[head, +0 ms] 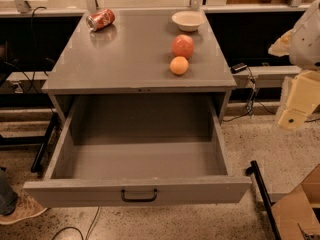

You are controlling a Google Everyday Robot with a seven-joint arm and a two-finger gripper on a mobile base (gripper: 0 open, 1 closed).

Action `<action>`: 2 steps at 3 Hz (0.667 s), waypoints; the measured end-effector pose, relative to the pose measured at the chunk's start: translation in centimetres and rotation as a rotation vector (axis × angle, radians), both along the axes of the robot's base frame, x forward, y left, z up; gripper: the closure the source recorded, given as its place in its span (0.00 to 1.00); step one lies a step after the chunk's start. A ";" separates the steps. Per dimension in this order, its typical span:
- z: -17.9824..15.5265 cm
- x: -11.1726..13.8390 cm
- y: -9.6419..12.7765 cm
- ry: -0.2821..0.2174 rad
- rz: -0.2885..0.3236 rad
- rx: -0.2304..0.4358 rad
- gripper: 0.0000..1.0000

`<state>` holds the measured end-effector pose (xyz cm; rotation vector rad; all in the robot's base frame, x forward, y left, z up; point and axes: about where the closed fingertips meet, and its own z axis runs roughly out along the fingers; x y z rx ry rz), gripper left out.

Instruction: Place orange into top drawer

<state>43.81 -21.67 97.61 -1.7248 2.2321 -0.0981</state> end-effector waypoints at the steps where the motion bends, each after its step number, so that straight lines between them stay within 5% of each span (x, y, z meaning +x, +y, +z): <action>1: 0.0 0.0 0.0 0.000 0.000 0.001 0.00; 2: -1.8 3.0 1.2 -0.015 -0.028 0.125 0.00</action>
Offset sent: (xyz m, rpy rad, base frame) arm 0.0980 0.0322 -0.0528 0.3988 -0.0331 -0.0919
